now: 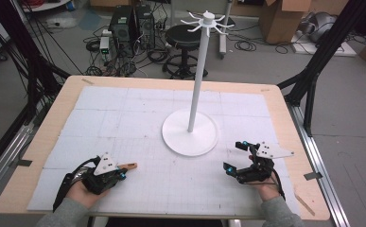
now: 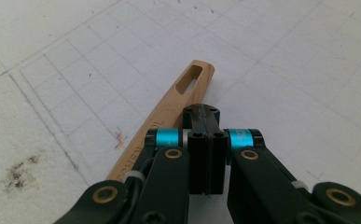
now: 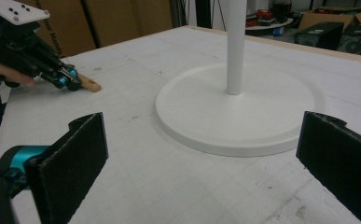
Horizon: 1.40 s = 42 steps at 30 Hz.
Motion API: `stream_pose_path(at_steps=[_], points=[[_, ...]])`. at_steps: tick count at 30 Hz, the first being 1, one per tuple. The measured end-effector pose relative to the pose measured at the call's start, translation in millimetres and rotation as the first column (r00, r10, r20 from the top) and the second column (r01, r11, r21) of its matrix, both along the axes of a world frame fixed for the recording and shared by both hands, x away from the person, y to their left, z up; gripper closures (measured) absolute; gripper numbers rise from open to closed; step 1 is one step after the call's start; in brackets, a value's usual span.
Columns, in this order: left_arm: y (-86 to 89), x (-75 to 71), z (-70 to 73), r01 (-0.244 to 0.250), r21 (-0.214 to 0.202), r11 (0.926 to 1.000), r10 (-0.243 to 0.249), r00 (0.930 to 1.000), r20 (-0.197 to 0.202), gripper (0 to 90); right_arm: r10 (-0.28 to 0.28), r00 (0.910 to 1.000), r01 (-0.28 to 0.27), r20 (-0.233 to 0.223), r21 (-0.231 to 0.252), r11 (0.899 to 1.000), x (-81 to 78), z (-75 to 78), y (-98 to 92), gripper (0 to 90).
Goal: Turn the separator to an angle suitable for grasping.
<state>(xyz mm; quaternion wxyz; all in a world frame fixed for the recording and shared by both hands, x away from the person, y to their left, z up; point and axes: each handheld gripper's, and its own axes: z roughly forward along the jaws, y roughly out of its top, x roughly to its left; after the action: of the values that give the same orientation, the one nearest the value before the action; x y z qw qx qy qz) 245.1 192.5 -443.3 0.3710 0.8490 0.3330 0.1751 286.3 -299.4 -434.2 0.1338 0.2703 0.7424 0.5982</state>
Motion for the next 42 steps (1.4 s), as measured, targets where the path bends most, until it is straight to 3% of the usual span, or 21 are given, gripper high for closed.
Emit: stream_pose_path(at_steps=[7,12,20,26,30,34,37,40,42], points=[[23.5,-5.2,15.8,0.005,-0.114,0.9934,-0.001,0.9995,0.033,89.6,0.002,1.0,-0.002,0.0,0.002,1.0,0.5,-0.3,-0.1,1.2],[38.2,-3.5,19.9,0.007,-0.159,0.9873,-0.001,0.9993,0.036,86.1,0.001,1.0,-0.001,-0.002,0.002,1.0,0.5,-0.2,-0.2,1.2],[47.1,-0.3,28.6,0.062,-0.19,0.9799,-0.056,0.9977,0.039,74.9,0.001,1.0,-0.001,-0.007,-0.003,1.0,-3.2,-0.1,-2.1,1.1],[60.0,-2.4,30.0,0.059,-0.207,0.9765,-0.041,0.9951,0.09,61.8,-0.002,1.0,0.002,-0.008,0.003,1.0,-2.9,0.0,-2.6,1.1],[67.4,0.7,29.8,0.026,-0.213,0.9767,-0.012,0.9976,0.069,51.0,0.001,0.9999,-0.001,-0.014,0.004,1.0,-1.3,-0.9,-2.8,1.1],[71.6,2.4,32.4,0.056,-0.228,0.972,-0.04,0.9965,0.074,40.4,0.008,0.9999,-0.008,-0.013,0.004,1.0,-1.1,-1.0,-2.4,1.2],[75.0,5.4,36.2,0.05,-0.242,0.9689,-0.041,0.9983,0.041,30.5,0.008,0.9999,-0.008,-0.015,0.006,1.0,-1.0,-1.0,-2.5,1.2],[79.2,7.3,39.4,0.015,-0.221,0.9751,-0.004,0.9988,0.049,26.0,0.003,0.9999,-0.003,-0.012,0.007,1.0,-1.7,-0.5,-2.6,1.1],[82.2,8.7,39.8,0.015,-0.224,0.9746,-0.01,0.9996,0.025,23.6,0.001,0.9999,-0.001,-0.011,0.005,1.0,-1.7,-0.6,-2.6,1.1]])
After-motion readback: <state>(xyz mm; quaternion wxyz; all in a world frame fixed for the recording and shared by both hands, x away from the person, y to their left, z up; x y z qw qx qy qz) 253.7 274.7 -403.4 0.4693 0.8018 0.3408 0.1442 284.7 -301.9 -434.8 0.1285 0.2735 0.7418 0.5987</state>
